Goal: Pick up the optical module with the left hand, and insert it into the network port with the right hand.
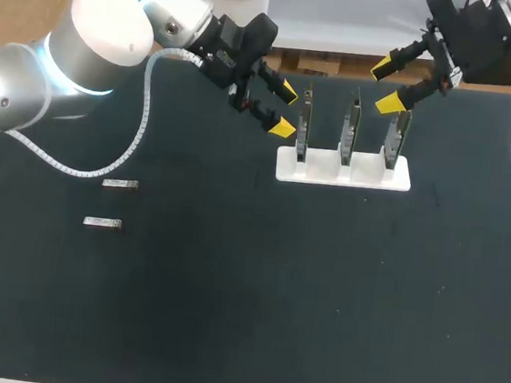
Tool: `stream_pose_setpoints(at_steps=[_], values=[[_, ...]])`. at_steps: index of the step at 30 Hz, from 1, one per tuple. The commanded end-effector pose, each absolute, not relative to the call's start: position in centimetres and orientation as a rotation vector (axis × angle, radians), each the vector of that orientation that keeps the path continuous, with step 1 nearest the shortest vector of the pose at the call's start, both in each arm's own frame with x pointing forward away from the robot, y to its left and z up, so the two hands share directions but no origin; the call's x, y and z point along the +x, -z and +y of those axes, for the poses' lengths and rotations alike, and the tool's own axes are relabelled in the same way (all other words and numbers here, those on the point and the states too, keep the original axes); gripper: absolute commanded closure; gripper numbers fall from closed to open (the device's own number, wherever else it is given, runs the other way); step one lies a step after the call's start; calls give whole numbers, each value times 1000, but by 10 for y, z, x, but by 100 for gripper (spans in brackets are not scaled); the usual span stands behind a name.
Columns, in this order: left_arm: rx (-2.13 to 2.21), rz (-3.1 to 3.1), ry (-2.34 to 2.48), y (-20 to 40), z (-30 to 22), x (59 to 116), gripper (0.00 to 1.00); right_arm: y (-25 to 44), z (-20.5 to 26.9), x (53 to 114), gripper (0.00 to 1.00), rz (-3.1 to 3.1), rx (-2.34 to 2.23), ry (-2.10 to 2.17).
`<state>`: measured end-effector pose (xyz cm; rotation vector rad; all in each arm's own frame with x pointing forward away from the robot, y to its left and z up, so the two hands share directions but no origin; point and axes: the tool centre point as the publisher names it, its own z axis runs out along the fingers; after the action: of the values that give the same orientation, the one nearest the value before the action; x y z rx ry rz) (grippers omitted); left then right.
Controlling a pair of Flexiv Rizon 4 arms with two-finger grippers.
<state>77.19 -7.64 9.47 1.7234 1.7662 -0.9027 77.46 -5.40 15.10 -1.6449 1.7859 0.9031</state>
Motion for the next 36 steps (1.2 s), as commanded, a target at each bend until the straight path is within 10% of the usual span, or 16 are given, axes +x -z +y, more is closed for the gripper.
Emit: stream_pose_setpoints(at_steps=[1, 36], values=[[1723, 1776, 893, -95, -76, 772, 0, -151, -54, 773, 0, 1787, -1643, -899], [1919, 2145, 91, -71, 123, 706, 0, -151, -54, 773, 0, 1787, -1643, -899]])
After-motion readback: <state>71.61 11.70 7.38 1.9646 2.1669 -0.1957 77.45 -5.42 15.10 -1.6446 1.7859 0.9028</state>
